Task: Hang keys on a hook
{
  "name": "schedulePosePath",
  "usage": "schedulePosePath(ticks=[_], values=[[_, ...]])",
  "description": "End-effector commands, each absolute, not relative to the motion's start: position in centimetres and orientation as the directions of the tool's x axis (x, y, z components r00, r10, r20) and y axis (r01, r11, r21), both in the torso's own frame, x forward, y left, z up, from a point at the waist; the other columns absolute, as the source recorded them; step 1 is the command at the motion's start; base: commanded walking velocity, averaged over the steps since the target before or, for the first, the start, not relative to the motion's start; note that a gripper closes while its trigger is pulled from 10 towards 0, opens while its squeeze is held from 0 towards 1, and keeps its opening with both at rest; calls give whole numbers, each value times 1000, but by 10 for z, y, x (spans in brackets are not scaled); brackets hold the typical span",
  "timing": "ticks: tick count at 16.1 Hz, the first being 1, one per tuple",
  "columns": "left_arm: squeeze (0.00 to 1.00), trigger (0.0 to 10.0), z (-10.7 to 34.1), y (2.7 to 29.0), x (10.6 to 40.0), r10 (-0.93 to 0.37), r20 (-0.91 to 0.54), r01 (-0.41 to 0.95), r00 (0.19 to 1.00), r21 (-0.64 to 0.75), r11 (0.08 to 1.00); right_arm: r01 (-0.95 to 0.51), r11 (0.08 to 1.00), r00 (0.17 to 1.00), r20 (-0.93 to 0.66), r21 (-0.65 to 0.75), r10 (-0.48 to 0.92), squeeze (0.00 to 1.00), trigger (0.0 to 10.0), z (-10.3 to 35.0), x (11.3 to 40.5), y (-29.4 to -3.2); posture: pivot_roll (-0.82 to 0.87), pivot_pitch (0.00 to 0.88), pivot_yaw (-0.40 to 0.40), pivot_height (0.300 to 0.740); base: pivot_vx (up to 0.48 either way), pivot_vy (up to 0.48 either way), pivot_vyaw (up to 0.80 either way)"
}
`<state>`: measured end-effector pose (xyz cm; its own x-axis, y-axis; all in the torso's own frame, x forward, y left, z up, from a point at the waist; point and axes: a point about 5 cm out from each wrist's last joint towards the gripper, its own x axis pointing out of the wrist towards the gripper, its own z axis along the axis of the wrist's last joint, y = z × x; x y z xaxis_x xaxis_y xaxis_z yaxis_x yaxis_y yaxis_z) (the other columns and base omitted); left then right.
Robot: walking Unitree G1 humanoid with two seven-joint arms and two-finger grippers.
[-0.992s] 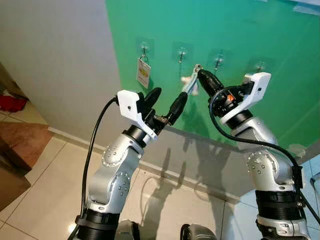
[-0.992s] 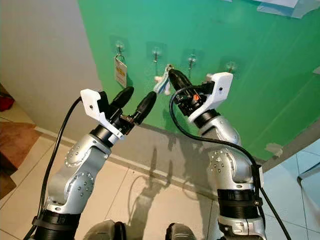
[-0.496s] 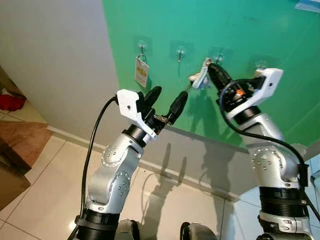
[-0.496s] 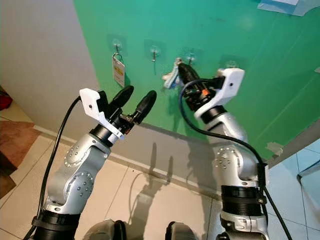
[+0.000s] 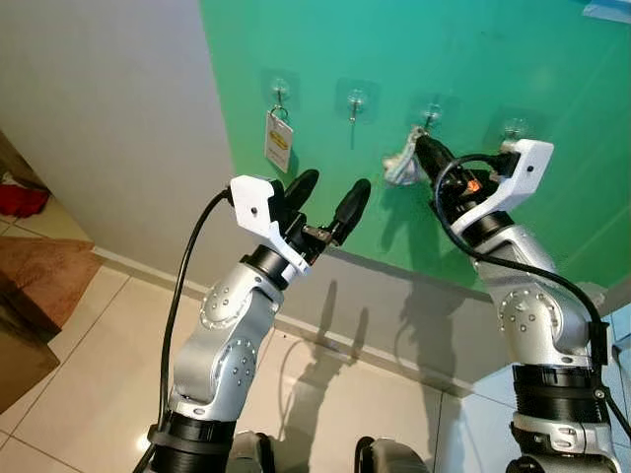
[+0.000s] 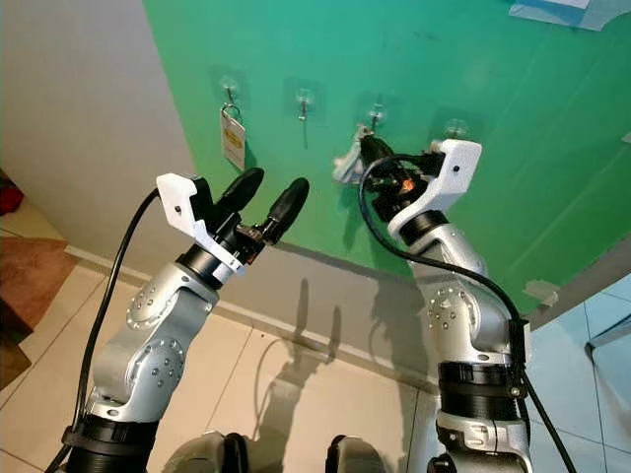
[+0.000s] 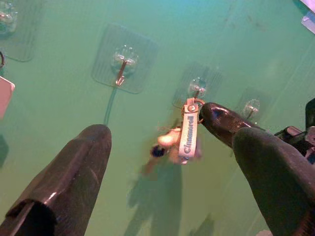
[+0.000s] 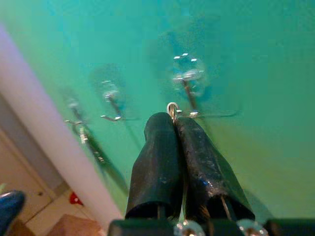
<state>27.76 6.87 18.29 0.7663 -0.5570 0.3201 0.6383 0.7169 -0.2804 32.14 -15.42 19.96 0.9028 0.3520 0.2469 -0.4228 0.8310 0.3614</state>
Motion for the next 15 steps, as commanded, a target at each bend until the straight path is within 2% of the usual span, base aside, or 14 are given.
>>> schedulePosePath(ticks=[1,6,10,15], values=[[0,10000,187,66,274,-568,330,652,754,-270,708,-402,839,911,254,366,326,0,10000,204,323,-160,-16,152,-31,740,0,0,0],[0,10000,188,66,273,-568,334,654,752,-269,707,-414,826,904,276,383,325,0,10000,209,323,-160,-16,150,-36,740,0,0,0],[0,10000,188,66,273,-569,336,656,750,-267,706,-370,852,929,155,369,336,0,10000,193,327,-159,-15,148,-37,740,0,0,0],[0,10000,188,66,272,-570,337,656,750,-268,705,-358,844,934,136,399,331,0,10000,190,328,-157,-15,148,-37,740,0,0,0]])
